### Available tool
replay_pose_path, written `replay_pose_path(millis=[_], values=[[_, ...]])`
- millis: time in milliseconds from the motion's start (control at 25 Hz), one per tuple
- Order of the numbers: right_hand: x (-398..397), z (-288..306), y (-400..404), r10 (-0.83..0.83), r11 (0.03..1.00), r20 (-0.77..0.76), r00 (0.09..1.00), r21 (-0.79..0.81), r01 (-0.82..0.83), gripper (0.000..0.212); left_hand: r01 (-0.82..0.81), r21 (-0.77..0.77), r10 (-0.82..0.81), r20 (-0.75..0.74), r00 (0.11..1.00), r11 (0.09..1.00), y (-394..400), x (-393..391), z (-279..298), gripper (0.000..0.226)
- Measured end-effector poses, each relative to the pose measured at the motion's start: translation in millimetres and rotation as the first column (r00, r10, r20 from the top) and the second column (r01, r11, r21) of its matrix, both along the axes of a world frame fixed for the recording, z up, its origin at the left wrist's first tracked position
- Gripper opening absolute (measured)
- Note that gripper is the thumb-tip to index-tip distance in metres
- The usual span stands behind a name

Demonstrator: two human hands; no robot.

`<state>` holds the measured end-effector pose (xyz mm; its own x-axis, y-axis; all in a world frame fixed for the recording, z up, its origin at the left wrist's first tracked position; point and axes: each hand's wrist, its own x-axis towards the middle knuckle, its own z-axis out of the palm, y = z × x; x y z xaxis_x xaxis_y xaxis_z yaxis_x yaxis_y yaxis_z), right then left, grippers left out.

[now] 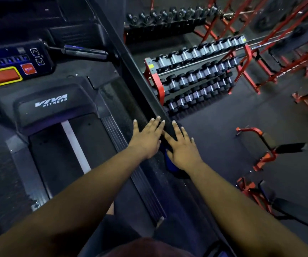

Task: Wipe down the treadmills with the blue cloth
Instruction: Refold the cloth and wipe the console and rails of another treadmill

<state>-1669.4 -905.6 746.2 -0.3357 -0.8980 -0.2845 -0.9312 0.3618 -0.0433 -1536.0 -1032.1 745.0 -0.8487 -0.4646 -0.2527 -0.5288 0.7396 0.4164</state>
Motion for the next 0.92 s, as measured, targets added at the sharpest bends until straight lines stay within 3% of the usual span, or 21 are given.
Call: replay_pose_path(millis=[160, 280, 440, 720, 840, 920], values=[[-9, 1, -29, -0.007, 0.998, 0.098, 0.995, -0.064, 0.013, 0.087, -0.141, 0.022, 0.141, 0.022, 0.990, 0.990, 1, 8, 0, 0.079], [-3, -6, 24, 0.102, 0.985, -0.042, 0.994, -0.136, -0.106, 0.090, -0.236, 0.082, 0.231, 0.071, 0.970, 0.968, 28, 14, 1, 0.076], [-23, -19, 100, 0.181, 0.971, 0.108, 0.978, -0.178, -0.160, 0.097, -0.338, 0.172, 0.321, 0.118, 0.940, 0.925, 82, -4, 5, 0.075], [-40, -6, 34, 0.120, 0.992, 0.354, 0.928, -0.091, -0.093, 0.076, -0.551, 0.223, 0.545, 0.093, 0.833, 0.804, 110, -26, 15, 0.074], [-39, -16, 78, 0.184, 0.971, 0.350, 0.918, -0.211, -0.114, 0.075, -0.551, 0.214, 0.546, 0.087, 0.833, 0.807, 116, -22, 8, 0.074], [-53, -24, 104, 0.239, 0.956, 0.330, 0.913, -0.243, -0.162, 0.077, -0.542, 0.302, 0.539, 0.102, 0.836, 0.784, 119, -22, -2, 0.081]])
